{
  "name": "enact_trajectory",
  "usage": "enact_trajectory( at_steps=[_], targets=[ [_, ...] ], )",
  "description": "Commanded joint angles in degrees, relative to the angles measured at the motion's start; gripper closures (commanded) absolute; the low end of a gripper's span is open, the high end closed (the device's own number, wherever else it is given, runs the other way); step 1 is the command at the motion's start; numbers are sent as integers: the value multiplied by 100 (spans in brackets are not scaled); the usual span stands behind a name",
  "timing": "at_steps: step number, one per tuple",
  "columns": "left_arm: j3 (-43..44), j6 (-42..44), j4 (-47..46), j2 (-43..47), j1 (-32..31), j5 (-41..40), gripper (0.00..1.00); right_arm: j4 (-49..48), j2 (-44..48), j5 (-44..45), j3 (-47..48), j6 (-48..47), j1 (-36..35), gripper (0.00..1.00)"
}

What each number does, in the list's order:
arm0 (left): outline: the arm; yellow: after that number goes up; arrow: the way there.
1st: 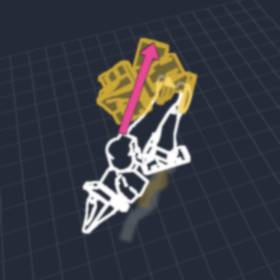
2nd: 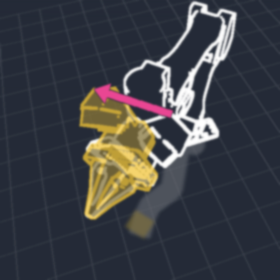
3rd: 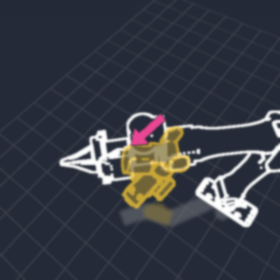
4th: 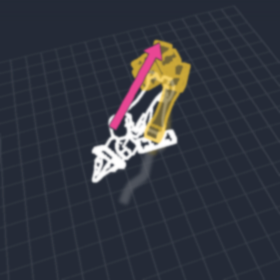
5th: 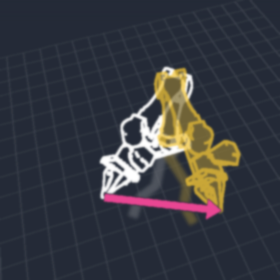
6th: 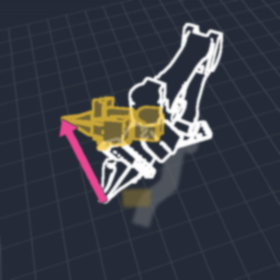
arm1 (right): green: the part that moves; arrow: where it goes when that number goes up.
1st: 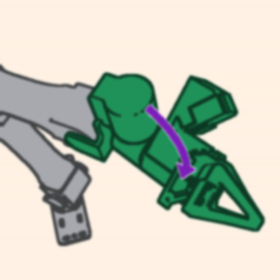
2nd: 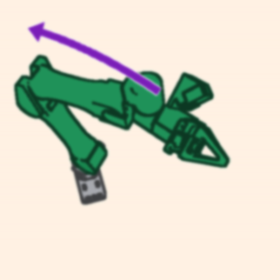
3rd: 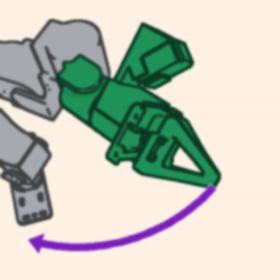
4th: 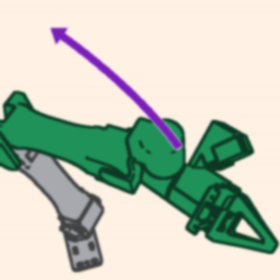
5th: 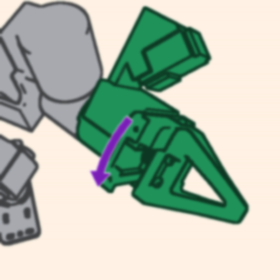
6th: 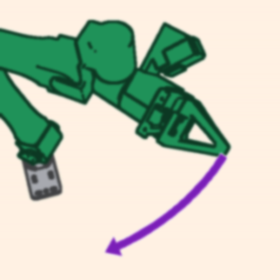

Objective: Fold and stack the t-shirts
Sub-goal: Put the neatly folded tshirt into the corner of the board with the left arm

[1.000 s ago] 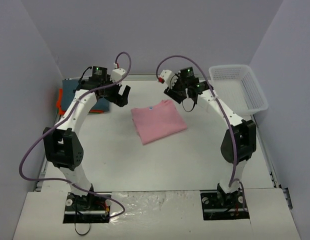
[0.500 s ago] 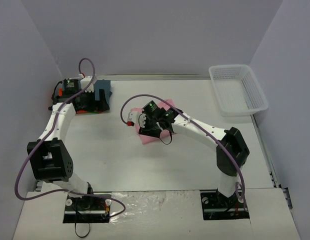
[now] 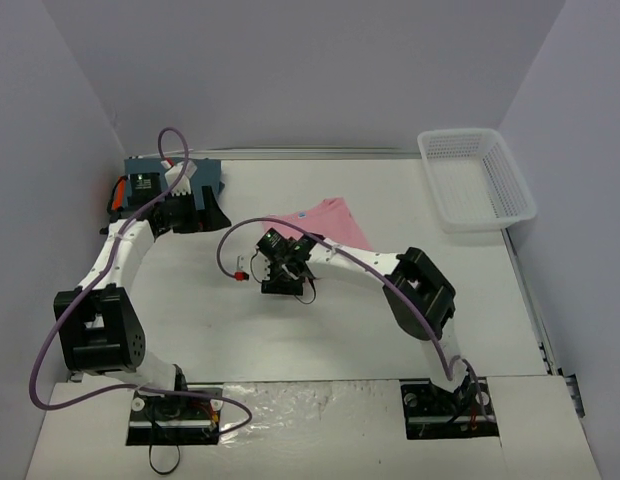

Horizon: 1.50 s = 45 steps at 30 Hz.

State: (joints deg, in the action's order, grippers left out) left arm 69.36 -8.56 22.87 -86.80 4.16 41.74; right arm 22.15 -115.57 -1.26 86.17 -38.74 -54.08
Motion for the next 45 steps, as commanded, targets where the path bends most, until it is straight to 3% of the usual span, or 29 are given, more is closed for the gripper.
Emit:
enact_trajectory(
  at_steps=[1, 5, 8, 9, 10, 12, 21, 29, 41, 45],
  targets=[
    [-142, -173, -353, 418, 84, 142, 6, 123, -325, 91, 356, 86, -146, 49],
    [-265, -129, -415, 559, 111, 37, 6, 123, -668, 99, 593, 139, -216, 50],
    [-300, -111, -406, 586, 111, -16, 6, 105, -879, 326, 708, 174, -243, 58],
    [-318, -102, -406, 594, 120, -34, 6, 79, -923, 415, 725, 191, -243, 63],
    [-353, -111, -415, 621, 120, -34, 6, 27, -985, 581, 752, 218, -243, 85],
    [-449, -137, -503, 656, 129, -25, 6, -35, -1029, 714, 778, 235, -234, 100],
    [-880, -997, -1328, 691, 251, 676, 6, 219, -889, 1110, 1358, 174, -217, 100],
    [-1522, -2860, -3303, 51, 260, 1495, 6, 553, -695, 1207, 1903, 121, -225, 100],
    [-1716, -4030, -4001, -1084, -381, 1179, 6, 694, -783, 1321, 2035, 42, -217, 100],
    [-1768, -4268, -4212, -1321, -864, 1021, 6, 746, -748, 1400, 2097, 33, -216, 100]
  ],
)
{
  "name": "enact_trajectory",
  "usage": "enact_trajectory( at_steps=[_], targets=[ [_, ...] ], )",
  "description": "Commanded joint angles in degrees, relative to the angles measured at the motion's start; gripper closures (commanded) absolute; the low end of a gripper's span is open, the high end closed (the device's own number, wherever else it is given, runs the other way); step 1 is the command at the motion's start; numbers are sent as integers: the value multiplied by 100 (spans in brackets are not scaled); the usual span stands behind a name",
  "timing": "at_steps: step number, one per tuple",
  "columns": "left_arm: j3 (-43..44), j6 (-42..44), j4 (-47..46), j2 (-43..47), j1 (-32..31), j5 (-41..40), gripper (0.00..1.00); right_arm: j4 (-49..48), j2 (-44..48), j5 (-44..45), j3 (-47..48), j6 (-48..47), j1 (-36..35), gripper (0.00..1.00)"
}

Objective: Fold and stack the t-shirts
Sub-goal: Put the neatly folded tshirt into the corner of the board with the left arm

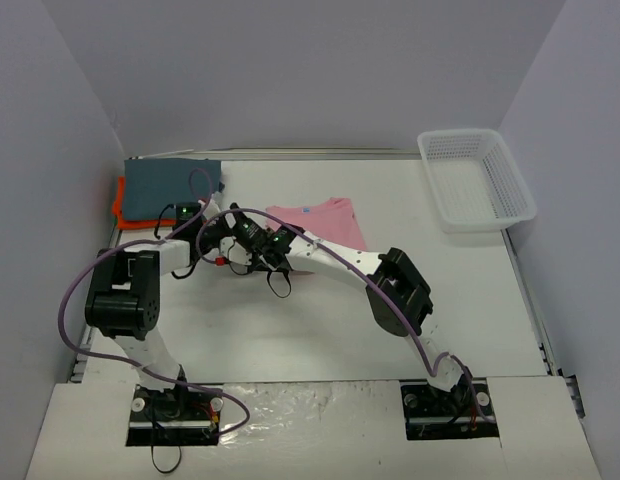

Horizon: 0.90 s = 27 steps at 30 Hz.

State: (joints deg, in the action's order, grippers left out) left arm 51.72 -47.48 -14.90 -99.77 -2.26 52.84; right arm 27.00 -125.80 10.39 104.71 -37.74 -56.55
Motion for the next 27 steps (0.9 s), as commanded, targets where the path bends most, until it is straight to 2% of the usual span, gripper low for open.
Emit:
enact_trajectory(
  at_steps=[1, 8, 27],
  targets=[
    [-13, -454, -470, -60, -283, -133, 6, 261, 266, 253, 252, -76, 30, 100],
    [197, -534, -365, -622, -714, -239, 6, 314, 249, 314, 357, -76, 39, 100],
    [892, -877, -734, -1695, -969, -169, 6, 578, 108, 139, 806, -14, 30, 100]
  ],
)
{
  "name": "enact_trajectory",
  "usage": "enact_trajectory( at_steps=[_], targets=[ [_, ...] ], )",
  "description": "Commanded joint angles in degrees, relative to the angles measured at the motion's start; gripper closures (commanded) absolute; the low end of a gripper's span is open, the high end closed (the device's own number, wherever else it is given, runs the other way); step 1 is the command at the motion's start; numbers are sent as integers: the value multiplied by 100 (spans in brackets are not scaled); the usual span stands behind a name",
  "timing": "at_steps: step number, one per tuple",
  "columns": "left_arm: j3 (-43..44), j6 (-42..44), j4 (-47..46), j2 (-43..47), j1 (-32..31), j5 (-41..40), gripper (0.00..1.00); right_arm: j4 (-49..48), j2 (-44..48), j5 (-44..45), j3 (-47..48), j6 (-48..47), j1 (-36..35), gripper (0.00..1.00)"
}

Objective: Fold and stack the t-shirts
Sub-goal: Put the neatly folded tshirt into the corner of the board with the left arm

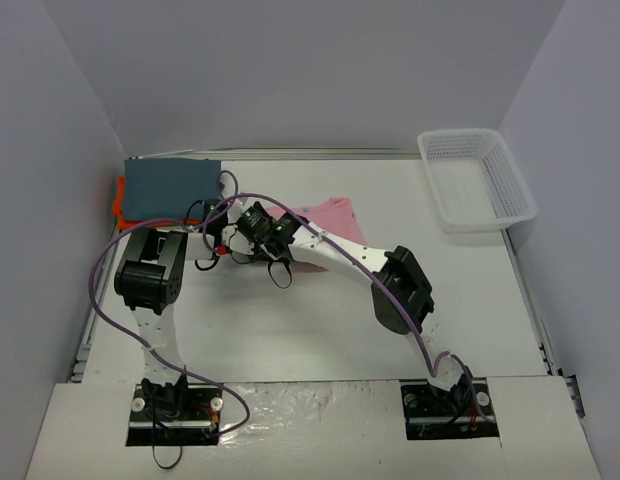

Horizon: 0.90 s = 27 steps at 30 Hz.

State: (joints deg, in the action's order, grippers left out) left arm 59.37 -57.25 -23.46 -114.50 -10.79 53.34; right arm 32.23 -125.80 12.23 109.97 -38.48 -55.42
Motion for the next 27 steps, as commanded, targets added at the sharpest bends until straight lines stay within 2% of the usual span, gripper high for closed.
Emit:
enact_trajectory(
  at_steps=[1, 4, 8, 13, 14, 16, 17, 20, 27],
  targets=[
    [144, 118, 79, -231, -134, -193, 6, 56, 108, -45, 279, 60, -83, 100],
    [337, 284, -1, -301, -178, 18, 6, 64, 82, -63, 305, 69, -92, 100],
    [540, 619, 552, -310, -205, -43, 6, 99, 55, -98, 358, 86, -101, 100],
    [698, 751, 746, -433, -213, 35, 5, 126, 3, -115, 411, 86, -118, 100],
    [716, 751, 747, -485, -213, 62, 0, 135, 11, -115, 411, 86, -127, 100],
    [760, 698, 729, -512, -231, 106, 12, 135, -15, -107, 446, 95, -136, 100],
    [786, 689, 738, -538, -240, 141, 24, 143, -24, -107, 446, 86, -136, 100],
    [874, 585, 668, -644, -284, 290, 45, 152, -76, -115, 499, 95, -145, 100],
    [1015, 347, 378, -828, -371, 528, 84, 257, -261, -186, 665, 139, -189, 100]
  ],
)
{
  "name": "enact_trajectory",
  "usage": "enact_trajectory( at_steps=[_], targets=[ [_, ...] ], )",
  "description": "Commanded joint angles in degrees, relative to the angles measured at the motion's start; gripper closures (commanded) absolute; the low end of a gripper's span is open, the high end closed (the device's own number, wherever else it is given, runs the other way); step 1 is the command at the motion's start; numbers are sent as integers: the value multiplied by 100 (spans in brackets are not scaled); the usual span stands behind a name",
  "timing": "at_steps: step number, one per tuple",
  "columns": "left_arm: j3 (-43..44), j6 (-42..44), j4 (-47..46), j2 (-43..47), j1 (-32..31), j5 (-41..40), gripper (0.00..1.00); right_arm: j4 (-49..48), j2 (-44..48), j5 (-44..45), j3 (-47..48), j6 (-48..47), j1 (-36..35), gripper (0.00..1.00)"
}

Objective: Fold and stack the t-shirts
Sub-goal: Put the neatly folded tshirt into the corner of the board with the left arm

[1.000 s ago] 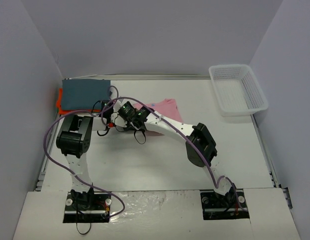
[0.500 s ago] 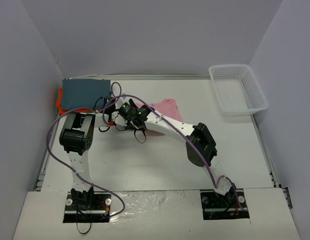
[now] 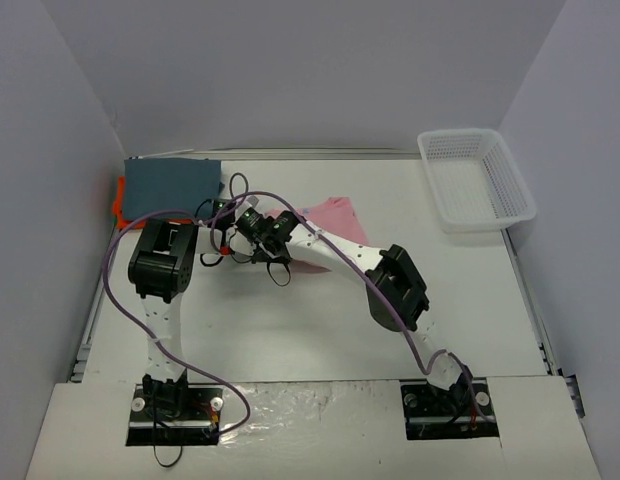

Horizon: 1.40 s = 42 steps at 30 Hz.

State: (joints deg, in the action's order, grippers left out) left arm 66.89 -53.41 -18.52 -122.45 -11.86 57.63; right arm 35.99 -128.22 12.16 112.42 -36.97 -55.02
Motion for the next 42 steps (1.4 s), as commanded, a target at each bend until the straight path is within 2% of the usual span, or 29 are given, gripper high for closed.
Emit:
enact_trajectory(
  at_steps=[1, 2, 3, 4, 6, 7, 9, 10, 13, 14, 16, 17, 20, 24, 28, 35, 38, 42],
  targets=[
    [280, -38, -108, -42, -264, 108, 93, -75, -27, -188, 447, -12, -254, 100],
    [307, -29, -108, -42, -264, 126, 95, -40, -36, -188, 491, -3, -254, 96],
    [333, -12, -64, -42, -264, 135, 97, 13, -19, -301, 491, -20, -263, 82],
    [351, 6, -29, -16, -256, 144, 98, 135, -1, -372, 491, -55, -272, 60],
    [403, 67, 6, 19, -256, 205, 98, 320, 104, -661, 378, -161, -290, 52],
    [430, 102, 76, 72, -247, 231, 98, 391, 322, -924, 273, -161, -290, 40],
    [535, 286, 226, 125, -186, 258, 98, 400, 839, -1049, -322, -213, -290, 31],
    [561, 313, 270, 169, -159, 267, 98, 392, 1052, -1058, -613, -284, -290, 0],
    [623, 419, 358, 326, -19, 276, 98, 444, 1966, -1154, -1747, -451, -80, 0],
    [632, 515, 428, 371, 16, 293, 98, 470, 2220, -1520, -1994, -512, 52, 0],
    [763, 708, 751, 467, 122, 293, 98, 462, 2810, -1830, -2651, -714, 832, 0],
    [877, 1109, 1023, 477, 157, 319, 97, 444, 2968, -2023, -2794, -785, 1175, 0],
    [1518, 2102, 2367, 459, 219, 118, 98, 462, 3233, -2305, -2980, -672, 2886, 0],
    [2099, 2563, 3318, 258, 368, -49, 98, 314, 3496, -3078, -3340, -803, 3979, 0],
    [2433, 2871, 3610, 213, 508, -120, 98, 49, 3664, -3396, -3788, -672, 4342, 0],
    [3154, 3196, 4041, 222, 930, -383, 98, -233, 3506, -3492, -3973, -452, 4483, 0],
    [3741, 3503, 4540, 143, 1062, -655, 98, -259, 3410, -3607, -4009, -407, 4492, 0],
    [5311, 4197, 6067, -304, 1089, -1409, 98, -364, 3365, -3721, -4158, -407, 4527, 0]
  ],
)
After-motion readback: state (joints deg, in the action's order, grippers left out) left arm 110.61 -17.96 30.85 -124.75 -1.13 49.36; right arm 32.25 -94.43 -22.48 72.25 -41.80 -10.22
